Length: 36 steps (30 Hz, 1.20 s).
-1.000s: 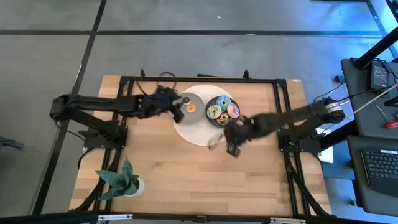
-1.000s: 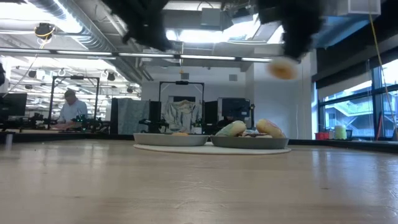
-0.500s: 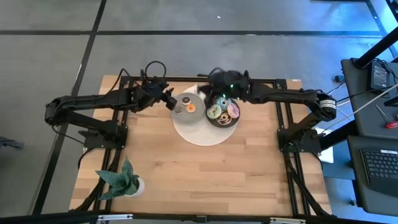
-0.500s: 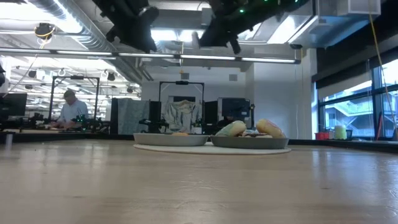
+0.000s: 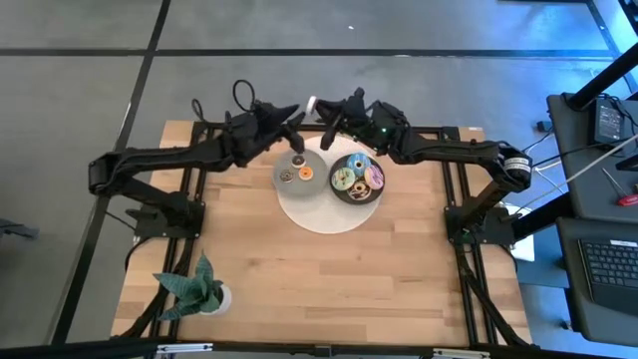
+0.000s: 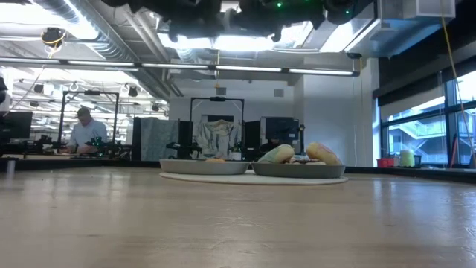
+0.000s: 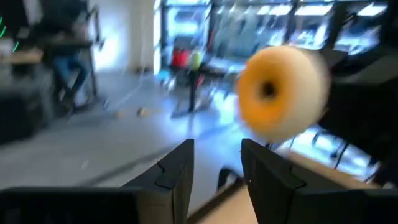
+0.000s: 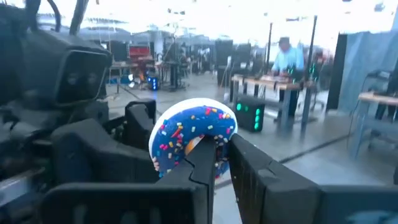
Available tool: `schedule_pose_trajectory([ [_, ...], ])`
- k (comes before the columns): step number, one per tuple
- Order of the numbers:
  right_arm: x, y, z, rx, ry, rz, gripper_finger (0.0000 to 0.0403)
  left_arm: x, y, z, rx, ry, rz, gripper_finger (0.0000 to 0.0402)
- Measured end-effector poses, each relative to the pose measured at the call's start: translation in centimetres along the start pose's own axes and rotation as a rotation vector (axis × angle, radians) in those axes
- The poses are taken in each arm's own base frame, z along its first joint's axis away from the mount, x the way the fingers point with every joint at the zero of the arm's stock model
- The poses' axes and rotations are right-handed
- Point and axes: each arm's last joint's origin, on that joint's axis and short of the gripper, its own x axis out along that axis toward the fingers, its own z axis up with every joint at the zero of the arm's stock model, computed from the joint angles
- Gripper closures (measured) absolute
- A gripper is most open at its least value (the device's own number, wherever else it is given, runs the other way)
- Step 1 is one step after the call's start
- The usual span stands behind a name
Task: Pick & Place donuts
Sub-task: Put the small purple donut on the gray bin
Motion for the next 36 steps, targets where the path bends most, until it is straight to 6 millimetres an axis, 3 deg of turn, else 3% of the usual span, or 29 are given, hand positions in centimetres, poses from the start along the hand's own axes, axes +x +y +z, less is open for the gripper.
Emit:
schedule_pose_trajectory([
  [7,0.0,0.0,0.9,-0.074,-0.096,-0.009,0.0357,1.0,-1.6,-0.1,0.035,-0.127,-0.079,0.0276],
  [27,0.0,-0.6,1.4,-0.155,-0.130,-0.039,0.0357,2.1,-0.9,-0.5,0.097,-0.131,-0.085,0.0248],
  [36,-0.1,-0.6,1.5,-0.156,-0.141,-0.042,0.0357,1.6,-1.1,0.2,0.124,-0.202,0.036,0.0180],
])
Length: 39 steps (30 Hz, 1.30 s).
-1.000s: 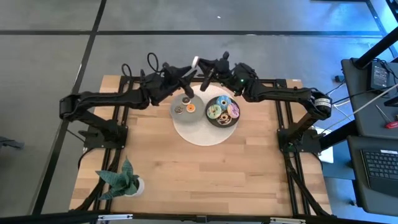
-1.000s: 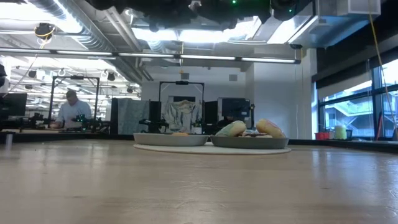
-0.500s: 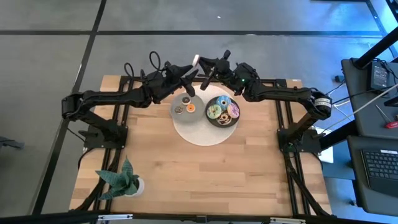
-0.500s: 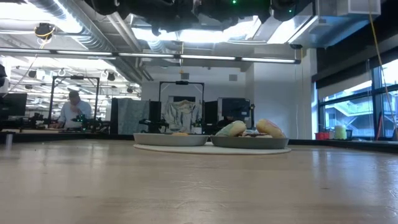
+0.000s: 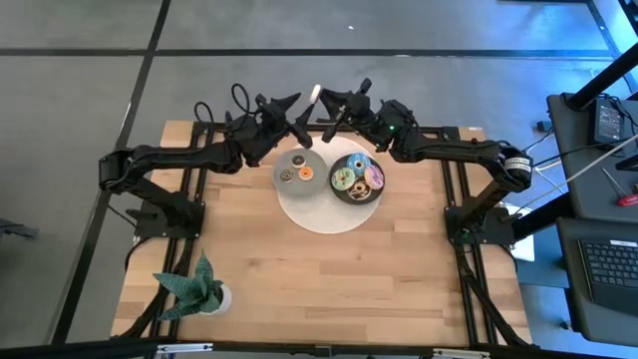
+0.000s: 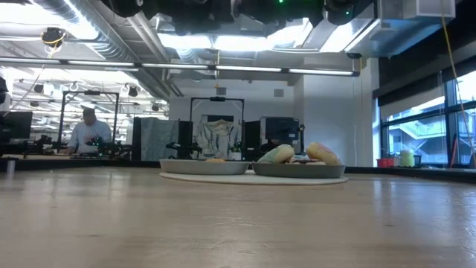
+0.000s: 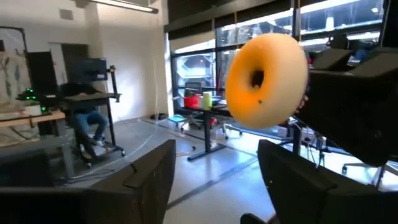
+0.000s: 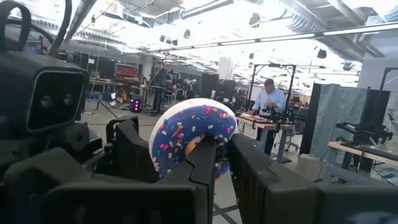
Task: Pick & Place donuts
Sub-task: Put the small purple donut on the gray bin
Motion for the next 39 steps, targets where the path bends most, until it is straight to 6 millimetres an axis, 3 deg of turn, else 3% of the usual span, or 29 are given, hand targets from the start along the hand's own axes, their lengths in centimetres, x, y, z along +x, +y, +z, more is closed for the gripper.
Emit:
schedule_pose_trajectory([
  [4,0.0,0.0,0.1,0.002,-0.008,-0.002,0.0357,0.0,-0.1,0.0,-0.021,-0.002,-0.037,0.0158],
  [10,0.1,-0.7,0.5,0.023,-0.060,-0.031,0.0357,-0.1,-0.4,0.0,-0.056,-0.007,-0.143,0.0157],
  [19,0.5,-3.2,0.0,0.253,-0.059,-0.088,0.0356,-0.1,-0.7,0.1,-0.077,-0.017,-0.243,0.0156],
  [27,0.4,-2.7,0.0,0.249,-0.053,-0.037,0.0356,-0.2,-1.1,0.1,-0.116,-0.020,-0.385,0.0155],
  [30,0.4,-2.7,0.0,0.231,-0.052,-0.039,0.0356,-0.2,-1.0,0.1,-0.056,-0.025,-0.317,0.0156],
  [36,0.4,-2.7,0.0,0.231,-0.052,-0.039,0.0356,-0.1,-0.2,0.1,-0.018,-0.005,-0.013,0.0159],
  [39,0.4,-2.7,0.0,0.257,-0.052,-0.037,0.0356,-0.1,-0.1,0.3,0.010,-0.025,0.037,0.0160],
])
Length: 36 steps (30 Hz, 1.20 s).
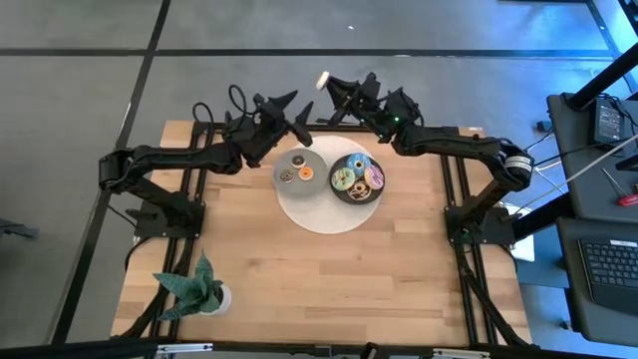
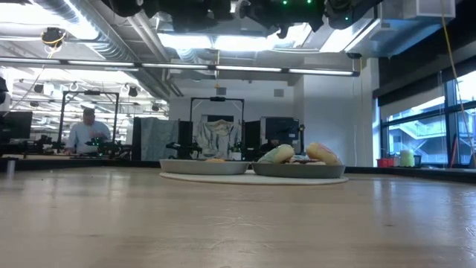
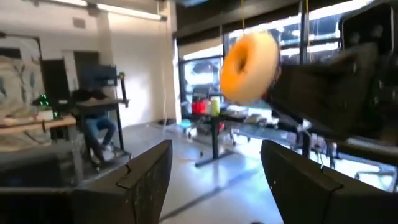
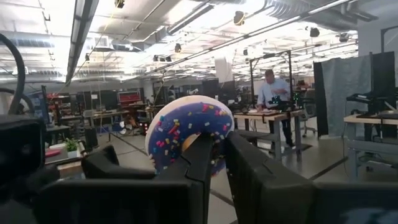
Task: Pick & Place donuts
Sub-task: Put the small purple donut on the gray bin
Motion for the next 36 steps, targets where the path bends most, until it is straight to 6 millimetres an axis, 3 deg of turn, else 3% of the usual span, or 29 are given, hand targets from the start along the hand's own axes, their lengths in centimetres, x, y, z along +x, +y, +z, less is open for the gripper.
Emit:
schedule_pose_trajectory([
  [5,0.2,0.0,-0.8,0.029,0.010,0.000,0.0356,0.0,0.0,0.7,0.004,-0.071,-0.030,0.0160],
  [15,0.5,0.7,-1.6,0.066,-0.021,0.035,0.0356,0.4,-0.3,-0.3,0.050,-0.032,-0.007,0.0175],
  [36,0.3,2.0,-2.3,0.067,0.028,0.071,0.0357,0.1,-0.5,0.3,0.064,-0.079,-0.006,0.0207],
])
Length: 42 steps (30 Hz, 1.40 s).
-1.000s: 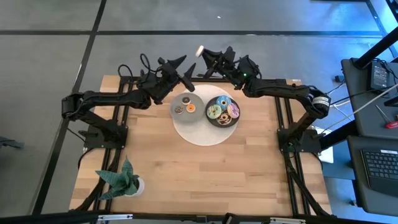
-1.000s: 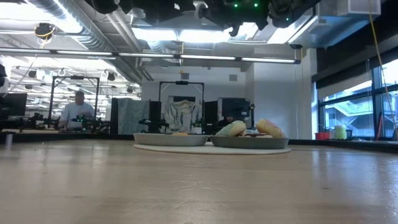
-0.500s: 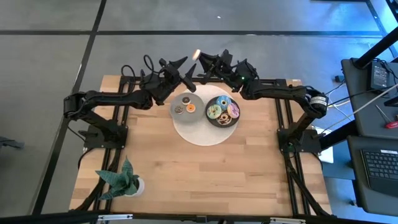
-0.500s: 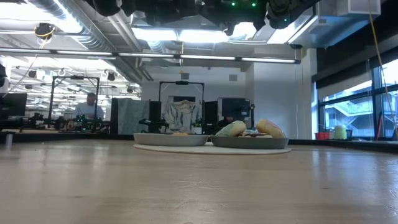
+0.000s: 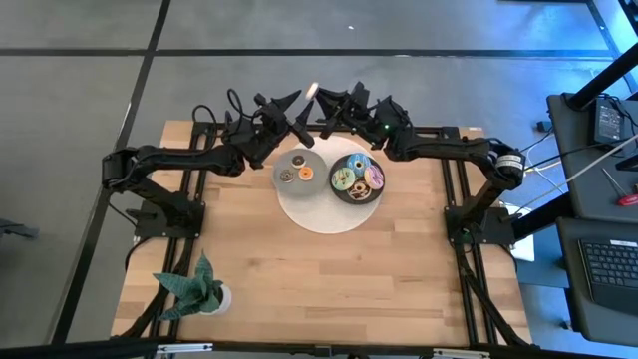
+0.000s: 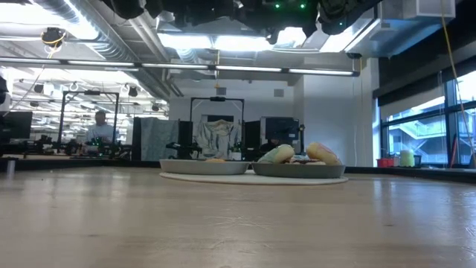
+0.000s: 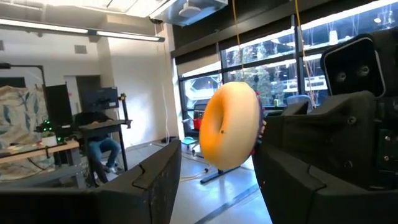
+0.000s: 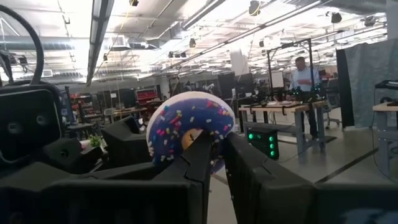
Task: Pick & Place donuts
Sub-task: Put the small purple donut on the gray bin
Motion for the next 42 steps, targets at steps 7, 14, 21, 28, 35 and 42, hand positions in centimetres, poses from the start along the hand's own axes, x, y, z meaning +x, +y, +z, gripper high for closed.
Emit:
schedule_pose_trajectory([
  [7,-0.01,0.06,-0.02,0.003,0.002,0.002,0.0357,-0.09,-0.13,0.03,0.025,0.002,0.001,0.0239],
  [14,-0.01,0.06,-0.02,0.003,0.001,0.002,0.0357,-0.09,-0.14,0.03,0.026,0.001,-0.001,0.0284],
  [21,-0.01,0.06,-0.02,0.002,0.001,0.002,0.0357,-0.06,-0.14,0.03,0.026,-0.004,-0.017,0.0318],
  [28,-0.01,0.06,-0.02,0.001,0.001,0.003,0.0357,-0.06,-0.14,0.03,0.026,-0.004,-0.017,0.0340],
  [35,-0.01,0.04,-0.06,-0.011,0.006,0.002,0.0357,-0.06,-0.14,0.03,0.027,-0.003,-0.016,0.0350],
  [42,0.00,0.04,-0.22,-0.011,0.024,0.019,0.0322,-0.06,-0.13,0.02,0.027,-0.002,-0.013,0.0352],
])
